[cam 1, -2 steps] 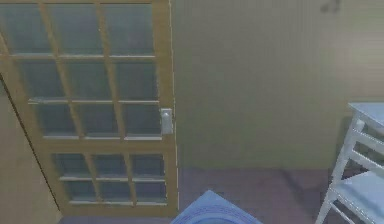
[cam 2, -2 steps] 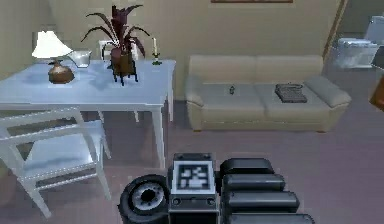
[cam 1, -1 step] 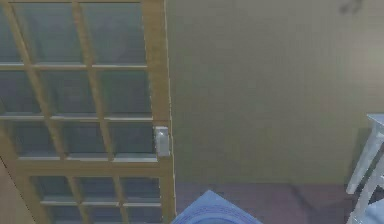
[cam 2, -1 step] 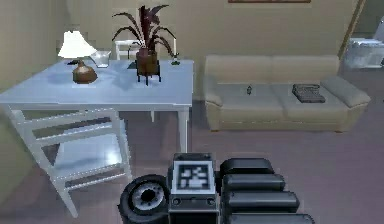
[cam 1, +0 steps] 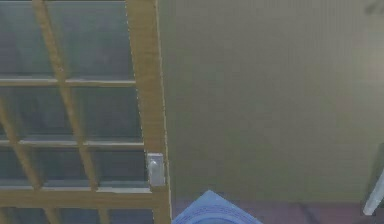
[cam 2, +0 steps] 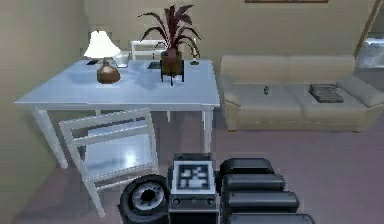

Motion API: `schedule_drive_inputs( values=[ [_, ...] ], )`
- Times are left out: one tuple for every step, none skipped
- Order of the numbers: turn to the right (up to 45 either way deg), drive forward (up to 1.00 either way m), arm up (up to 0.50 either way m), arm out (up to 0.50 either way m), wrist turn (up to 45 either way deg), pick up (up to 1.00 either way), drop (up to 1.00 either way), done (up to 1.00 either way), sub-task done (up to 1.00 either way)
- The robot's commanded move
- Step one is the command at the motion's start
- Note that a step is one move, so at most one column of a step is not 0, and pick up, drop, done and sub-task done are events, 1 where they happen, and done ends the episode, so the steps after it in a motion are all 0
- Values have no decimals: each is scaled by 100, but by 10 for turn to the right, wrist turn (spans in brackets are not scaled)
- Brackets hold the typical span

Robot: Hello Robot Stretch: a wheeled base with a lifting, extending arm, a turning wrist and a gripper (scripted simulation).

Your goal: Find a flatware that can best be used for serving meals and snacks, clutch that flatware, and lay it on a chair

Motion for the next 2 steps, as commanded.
schedule_drive_inputs(
  values=[
    [360,0,0,0,0,0,0,0,0],
    [0,75,0,0,0,0,0,0,0]
  ],
)
